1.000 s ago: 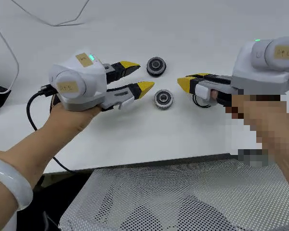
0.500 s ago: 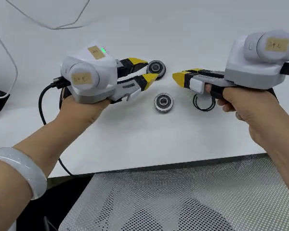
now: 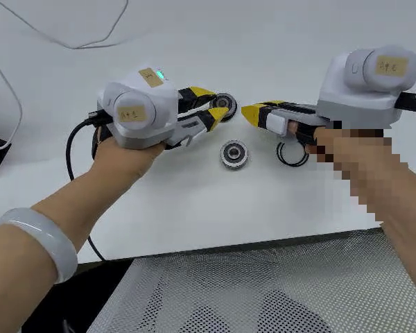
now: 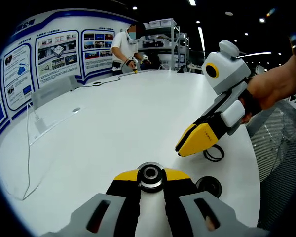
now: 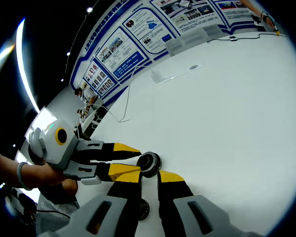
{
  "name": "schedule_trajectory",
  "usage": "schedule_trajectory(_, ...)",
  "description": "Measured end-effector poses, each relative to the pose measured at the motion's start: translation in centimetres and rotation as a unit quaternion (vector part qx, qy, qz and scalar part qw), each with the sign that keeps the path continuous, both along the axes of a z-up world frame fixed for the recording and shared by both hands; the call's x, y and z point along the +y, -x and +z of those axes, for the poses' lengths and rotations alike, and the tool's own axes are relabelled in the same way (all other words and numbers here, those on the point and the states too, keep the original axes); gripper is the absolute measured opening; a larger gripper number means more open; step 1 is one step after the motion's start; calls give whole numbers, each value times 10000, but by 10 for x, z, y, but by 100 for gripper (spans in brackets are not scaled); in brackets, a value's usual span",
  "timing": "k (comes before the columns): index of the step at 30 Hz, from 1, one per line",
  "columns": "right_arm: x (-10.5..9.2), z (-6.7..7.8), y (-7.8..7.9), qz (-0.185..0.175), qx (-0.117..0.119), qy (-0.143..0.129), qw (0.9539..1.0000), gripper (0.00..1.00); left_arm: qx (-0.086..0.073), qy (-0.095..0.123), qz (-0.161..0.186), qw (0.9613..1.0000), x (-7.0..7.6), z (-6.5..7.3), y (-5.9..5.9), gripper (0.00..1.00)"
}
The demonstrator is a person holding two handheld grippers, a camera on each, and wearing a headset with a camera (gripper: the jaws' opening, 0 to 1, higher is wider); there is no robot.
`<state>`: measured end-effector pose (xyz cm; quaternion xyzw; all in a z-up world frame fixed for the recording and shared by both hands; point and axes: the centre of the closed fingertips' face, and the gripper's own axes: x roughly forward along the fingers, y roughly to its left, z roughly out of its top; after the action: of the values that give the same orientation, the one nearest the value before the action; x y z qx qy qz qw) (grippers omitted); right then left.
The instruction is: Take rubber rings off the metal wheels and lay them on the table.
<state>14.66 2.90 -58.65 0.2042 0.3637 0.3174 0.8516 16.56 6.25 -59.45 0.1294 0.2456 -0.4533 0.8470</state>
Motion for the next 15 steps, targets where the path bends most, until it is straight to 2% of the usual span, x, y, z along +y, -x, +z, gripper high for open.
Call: schedule_trajectory(15,3,0,-6,-54,16,-113,9999,13,7,-157,-99,9998,-4,-8,-5,15)
